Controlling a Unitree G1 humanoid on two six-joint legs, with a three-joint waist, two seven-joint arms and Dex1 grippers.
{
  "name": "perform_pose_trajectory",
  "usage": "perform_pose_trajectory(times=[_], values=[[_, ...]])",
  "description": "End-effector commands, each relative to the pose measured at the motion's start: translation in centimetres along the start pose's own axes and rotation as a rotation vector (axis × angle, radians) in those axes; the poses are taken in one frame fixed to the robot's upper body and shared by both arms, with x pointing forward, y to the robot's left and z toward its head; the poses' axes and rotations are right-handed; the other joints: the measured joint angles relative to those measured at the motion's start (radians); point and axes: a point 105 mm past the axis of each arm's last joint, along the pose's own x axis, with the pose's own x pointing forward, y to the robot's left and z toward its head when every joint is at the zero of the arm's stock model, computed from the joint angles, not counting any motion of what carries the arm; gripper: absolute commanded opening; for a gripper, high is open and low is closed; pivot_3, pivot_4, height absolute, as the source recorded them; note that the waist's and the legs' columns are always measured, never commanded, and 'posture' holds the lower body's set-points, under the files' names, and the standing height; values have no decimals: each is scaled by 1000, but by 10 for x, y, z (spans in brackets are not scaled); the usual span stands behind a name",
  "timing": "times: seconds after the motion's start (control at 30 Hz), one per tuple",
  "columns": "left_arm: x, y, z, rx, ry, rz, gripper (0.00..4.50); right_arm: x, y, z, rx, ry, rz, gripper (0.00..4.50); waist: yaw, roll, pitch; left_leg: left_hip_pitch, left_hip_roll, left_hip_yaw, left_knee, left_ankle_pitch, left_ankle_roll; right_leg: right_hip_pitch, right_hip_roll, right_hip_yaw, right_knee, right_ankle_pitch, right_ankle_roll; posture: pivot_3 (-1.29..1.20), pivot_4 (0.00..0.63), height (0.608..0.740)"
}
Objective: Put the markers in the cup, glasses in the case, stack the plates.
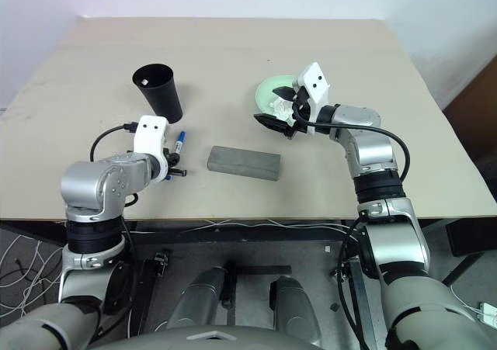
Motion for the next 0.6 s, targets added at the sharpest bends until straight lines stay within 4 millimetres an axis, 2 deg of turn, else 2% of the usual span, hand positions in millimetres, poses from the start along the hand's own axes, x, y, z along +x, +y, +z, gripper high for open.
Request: perform_pose_trajectory(times=[0.03,0.1,0.2,0.33,0.4,0.6], values=[[-10,-11,36,46,-211,-71,292,-6,-3,20,-43,-65,-10,4500,-2,0,0,0,0,0,0,0,0,-1,0,0,0,0,0,0,150,727],[-19,-12,61,36,-359,-97,292,-7,-1,20,-43,-65,-3,4500,-2,0,0,-1,0,0,-2,0,0,-1,0,0,-1,0,0,0,150,727],[-36,1,99,47,-623,-56,292,-7,2,19,-42,-63,7,4500,-1,0,0,-1,0,1,-6,0,0,-2,0,0,-4,0,0,0,150,727],[-66,6,136,90,-920,-51,292,-6,3,17,-45,-58,9,4500,1,0,0,-1,0,2,-12,2,-2,0,0,1,-8,2,3,0,150,727],[-85,3,148,131,-1059,-106,292,-5,5,18,-46,-58,12,4500,1,0,0,-1,0,2,-12,2,-1,1,0,1,-9,2,4,0,150,727],[-88,14,173,220,-1194,-78,292,-3,9,18,-44,-58,20,4500,3,0,0,-1,0,2,-12,3,0,2,2,1,-13,2,4,0,150,727]])
